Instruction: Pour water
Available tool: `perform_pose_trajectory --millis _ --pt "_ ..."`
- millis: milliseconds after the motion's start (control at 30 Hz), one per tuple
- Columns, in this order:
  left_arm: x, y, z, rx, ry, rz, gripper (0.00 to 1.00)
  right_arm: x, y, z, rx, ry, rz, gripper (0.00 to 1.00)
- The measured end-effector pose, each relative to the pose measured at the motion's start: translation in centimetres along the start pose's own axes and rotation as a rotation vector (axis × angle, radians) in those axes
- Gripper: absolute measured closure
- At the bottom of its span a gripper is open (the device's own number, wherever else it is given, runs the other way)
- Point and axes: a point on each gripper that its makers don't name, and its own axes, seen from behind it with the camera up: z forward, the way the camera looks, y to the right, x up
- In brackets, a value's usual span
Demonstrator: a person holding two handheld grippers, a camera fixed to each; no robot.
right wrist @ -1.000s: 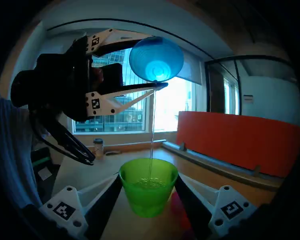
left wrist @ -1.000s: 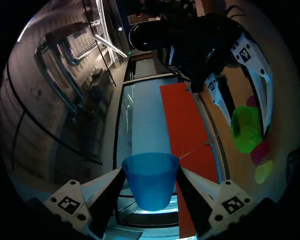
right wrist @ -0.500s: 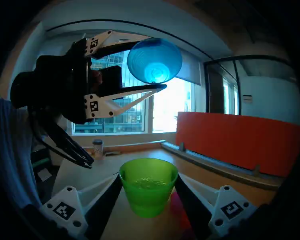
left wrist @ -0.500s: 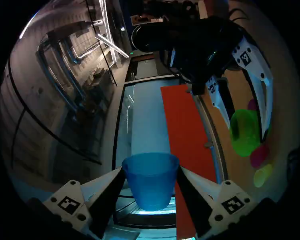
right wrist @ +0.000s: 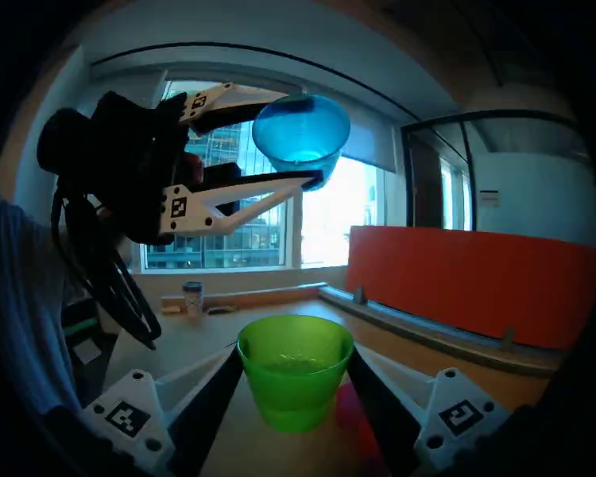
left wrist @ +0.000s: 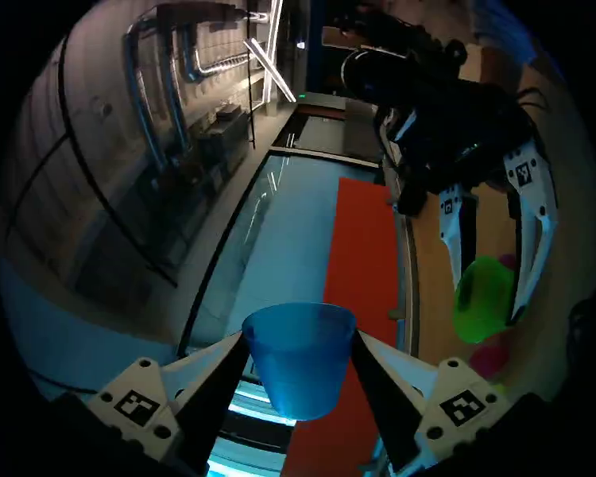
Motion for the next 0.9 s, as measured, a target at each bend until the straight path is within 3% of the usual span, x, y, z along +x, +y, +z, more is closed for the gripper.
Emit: perform_pose_trajectory --millis 400,900 --pt "-1.9 -1.3 0.2 0.027 -0.021 -0.325 0.14 0.1 0.0 -0.4 -0.005 0.008 0.001 0.1" --pt "-3.3 -2.3 -0.3 0.042 -0.026 -0.68 0.14 0.6 0.1 -1.0 -0.016 0.022 -0.002 0.1"
